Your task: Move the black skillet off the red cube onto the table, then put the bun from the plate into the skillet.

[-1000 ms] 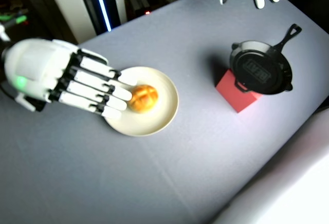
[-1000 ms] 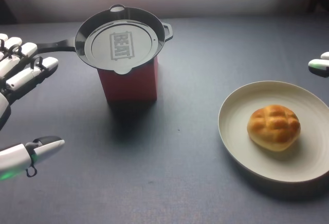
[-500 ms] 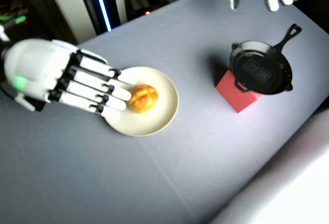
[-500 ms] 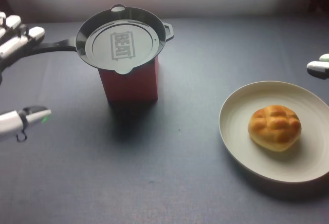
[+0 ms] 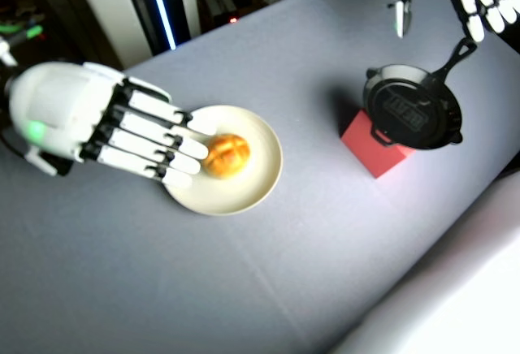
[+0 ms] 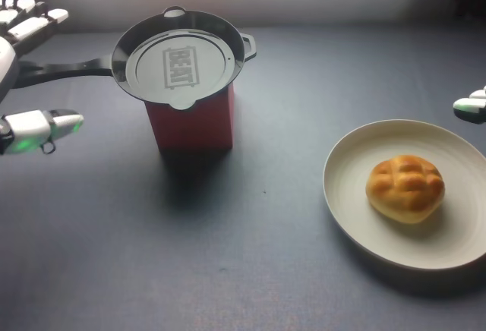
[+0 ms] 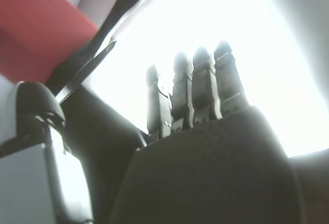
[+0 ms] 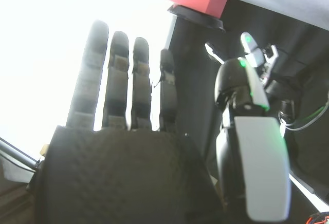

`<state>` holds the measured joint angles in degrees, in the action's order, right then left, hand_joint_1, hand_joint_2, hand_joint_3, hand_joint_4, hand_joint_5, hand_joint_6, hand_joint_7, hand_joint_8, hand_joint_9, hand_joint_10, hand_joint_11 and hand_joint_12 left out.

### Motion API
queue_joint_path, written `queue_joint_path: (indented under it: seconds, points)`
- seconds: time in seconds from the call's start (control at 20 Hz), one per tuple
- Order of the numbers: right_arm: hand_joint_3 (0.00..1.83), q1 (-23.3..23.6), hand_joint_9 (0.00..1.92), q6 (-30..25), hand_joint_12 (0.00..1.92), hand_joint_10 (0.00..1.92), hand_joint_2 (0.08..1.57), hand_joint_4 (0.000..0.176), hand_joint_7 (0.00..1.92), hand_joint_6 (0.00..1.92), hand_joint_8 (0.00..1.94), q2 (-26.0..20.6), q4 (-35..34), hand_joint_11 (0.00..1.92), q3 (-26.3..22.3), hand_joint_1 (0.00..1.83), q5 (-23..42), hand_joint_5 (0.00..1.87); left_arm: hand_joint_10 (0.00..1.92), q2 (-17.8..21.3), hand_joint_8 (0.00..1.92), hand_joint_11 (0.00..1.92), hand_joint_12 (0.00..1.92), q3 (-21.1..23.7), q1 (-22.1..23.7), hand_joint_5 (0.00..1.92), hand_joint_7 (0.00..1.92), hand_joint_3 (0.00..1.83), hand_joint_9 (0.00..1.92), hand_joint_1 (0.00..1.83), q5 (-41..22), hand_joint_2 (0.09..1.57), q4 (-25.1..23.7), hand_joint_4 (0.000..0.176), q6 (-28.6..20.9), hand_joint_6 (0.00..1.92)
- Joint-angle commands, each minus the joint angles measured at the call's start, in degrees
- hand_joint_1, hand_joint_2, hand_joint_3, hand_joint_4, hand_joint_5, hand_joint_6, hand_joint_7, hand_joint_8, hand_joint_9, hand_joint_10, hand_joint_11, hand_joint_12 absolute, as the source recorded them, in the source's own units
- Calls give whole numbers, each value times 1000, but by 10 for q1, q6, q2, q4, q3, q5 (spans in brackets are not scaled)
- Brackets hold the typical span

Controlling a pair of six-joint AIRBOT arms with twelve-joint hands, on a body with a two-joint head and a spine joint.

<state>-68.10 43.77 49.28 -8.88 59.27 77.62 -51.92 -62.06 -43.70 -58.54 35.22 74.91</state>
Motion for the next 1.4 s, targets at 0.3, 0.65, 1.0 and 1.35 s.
queue_joint_path:
  seconds: [0.3,0.65,1.0,1.35]
  points:
    - [5,5,442,-4,175,10,1259,19,462,6,9,3,-5,421,5,614,61,437,4,-48,12,74,240,-83,82,386,304,0,220,810,86,981,15,109,53,9]
    - [2,5,448,-7,184,3,1269,40,466,3,2,8,-2,427,8,628,57,441,46,-95,17,147,1090,-159,138,866,795,1,730,981,194,1054,58,0,106,18]
    - [2,5,476,-11,192,5,1273,33,497,6,6,13,3,442,12,624,53,463,1890,-115,1890,1094,1907,-188,150,693,778,2,970,1046,220,1165,72,0,107,1859]
    - [2,5,484,-14,205,4,1277,21,505,4,2,15,6,430,12,575,49,475,1921,-118,1921,1660,1921,-183,139,1193,1404,0,1628,1549,197,1263,80,34,88,1921]
